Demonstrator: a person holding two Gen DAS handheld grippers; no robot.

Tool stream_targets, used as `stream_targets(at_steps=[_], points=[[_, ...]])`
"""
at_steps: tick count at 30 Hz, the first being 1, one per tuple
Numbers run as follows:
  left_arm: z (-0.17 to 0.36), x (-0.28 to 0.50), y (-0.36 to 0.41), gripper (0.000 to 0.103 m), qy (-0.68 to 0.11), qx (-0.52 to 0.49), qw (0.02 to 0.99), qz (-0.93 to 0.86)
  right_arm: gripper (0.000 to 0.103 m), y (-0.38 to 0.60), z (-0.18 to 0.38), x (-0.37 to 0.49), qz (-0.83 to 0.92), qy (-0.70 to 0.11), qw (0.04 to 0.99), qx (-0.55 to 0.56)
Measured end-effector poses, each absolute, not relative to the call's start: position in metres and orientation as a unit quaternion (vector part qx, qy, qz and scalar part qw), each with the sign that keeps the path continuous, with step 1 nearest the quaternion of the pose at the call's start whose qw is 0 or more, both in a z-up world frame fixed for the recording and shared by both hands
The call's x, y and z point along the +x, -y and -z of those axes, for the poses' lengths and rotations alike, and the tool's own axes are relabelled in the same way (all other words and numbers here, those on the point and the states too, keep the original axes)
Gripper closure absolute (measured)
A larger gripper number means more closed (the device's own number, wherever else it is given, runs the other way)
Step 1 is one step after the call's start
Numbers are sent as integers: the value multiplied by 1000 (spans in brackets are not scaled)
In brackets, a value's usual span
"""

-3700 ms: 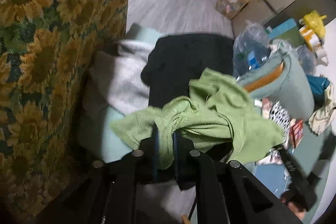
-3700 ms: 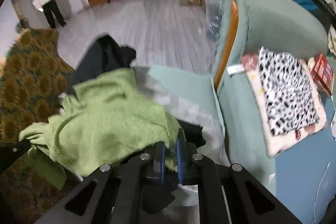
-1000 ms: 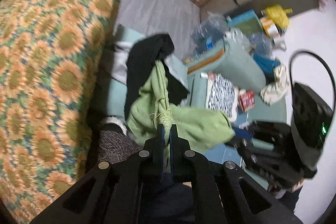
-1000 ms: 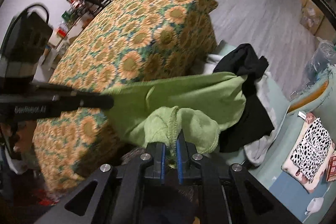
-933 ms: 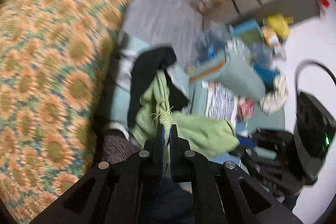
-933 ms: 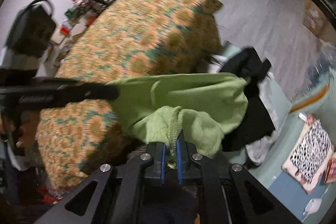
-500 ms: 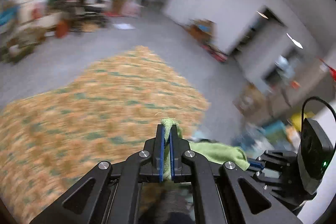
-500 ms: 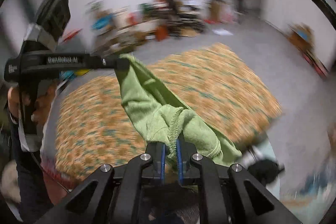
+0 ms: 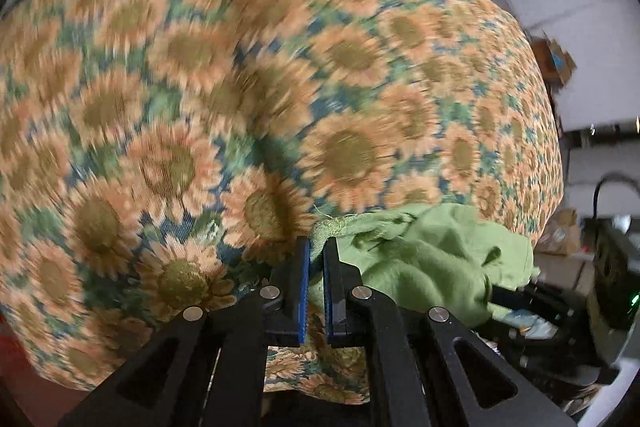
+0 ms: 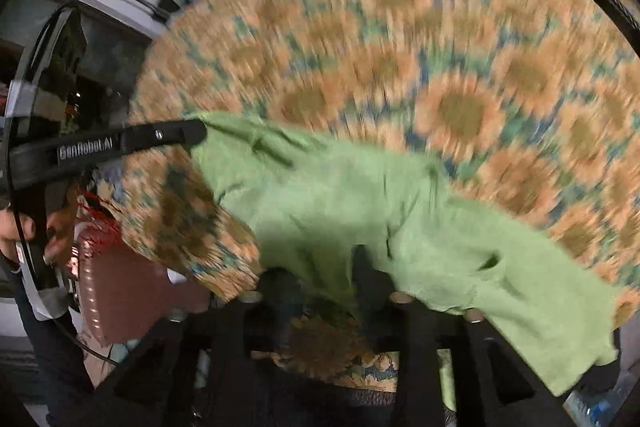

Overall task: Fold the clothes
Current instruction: 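Lift the green shirt with both grippers and carry it toward the sunflower bed, then lower the shirt onto the bed and open both grippers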

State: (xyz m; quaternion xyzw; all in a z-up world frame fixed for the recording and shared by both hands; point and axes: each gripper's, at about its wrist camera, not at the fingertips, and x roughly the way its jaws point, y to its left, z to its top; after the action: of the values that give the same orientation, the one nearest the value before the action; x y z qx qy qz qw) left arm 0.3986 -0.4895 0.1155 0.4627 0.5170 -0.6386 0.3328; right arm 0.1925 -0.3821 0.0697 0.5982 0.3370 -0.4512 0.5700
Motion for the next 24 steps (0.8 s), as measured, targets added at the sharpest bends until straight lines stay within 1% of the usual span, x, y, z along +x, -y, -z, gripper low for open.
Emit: stream_targets(at_steps=[1, 2, 3, 4, 5, 6, 9, 11, 13, 15, 18, 19, 20, 21, 22, 23, 24], points=[[-113, 402, 491, 93, -520, 460, 333, 638, 57, 379, -66, 190, 453, -333, 568, 601], [-115, 404, 491, 88, -512, 459, 338, 642, 54, 376, -63, 188, 457, -328, 568, 601], [-119, 405, 490, 78, -502, 457, 345, 648, 50, 373, -61, 185, 460, -323, 568, 601], [-124, 406, 489, 73, -492, 454, 351, 655, 38, 369, -63, 181, 466, -319, 569, 598], [-131, 407, 486, 63, -483, 447, 354, 664, 32, 364, -69, 175, 476, -309, 572, 593], [-137, 407, 482, 59, -475, 441, 356, 673, 32, 359, -76, 169, 487, -297, 575, 587], [-153, 394, 465, 55, -448, 436, 346, 700, 32, 332, -91, 145, 521, -256, 586, 566], [-156, 373, 448, 52, -430, 445, 325, 715, 30, 316, -92, 122, 548, -246, 562, 569], [-153, 344, 434, 51, -408, 467, 294, 728, 27, 306, -85, 106, 566, -246, 534, 578], [-141, 315, 420, 51, -381, 492, 274, 733, 27, 295, -71, 95, 575, -252, 508, 590], [-116, 289, 410, 51, -353, 512, 290, 727, 27, 285, -50, 88, 581, -257, 488, 598], [-109, 287, 408, 51, -355, 509, 295, 727, 27, 284, -46, 90, 585, -257, 490, 593], [-102, 288, 406, 66, -361, 502, 298, 727, 27, 283, -42, 93, 588, -256, 493, 588], [-98, 292, 404, 85, -368, 492, 302, 729, 28, 282, -38, 95, 591, -255, 496, 583], [-98, 299, 401, 89, -370, 483, 307, 732, 35, 280, -36, 99, 598, -254, 503, 570], [-97, 307, 398, 92, -373, 475, 311, 734, 60, 276, -34, 103, 603, -250, 515, 556], [-98, 317, 395, 96, -378, 469, 312, 735, 73, 272, -34, 107, 607, -246, 527, 542]])
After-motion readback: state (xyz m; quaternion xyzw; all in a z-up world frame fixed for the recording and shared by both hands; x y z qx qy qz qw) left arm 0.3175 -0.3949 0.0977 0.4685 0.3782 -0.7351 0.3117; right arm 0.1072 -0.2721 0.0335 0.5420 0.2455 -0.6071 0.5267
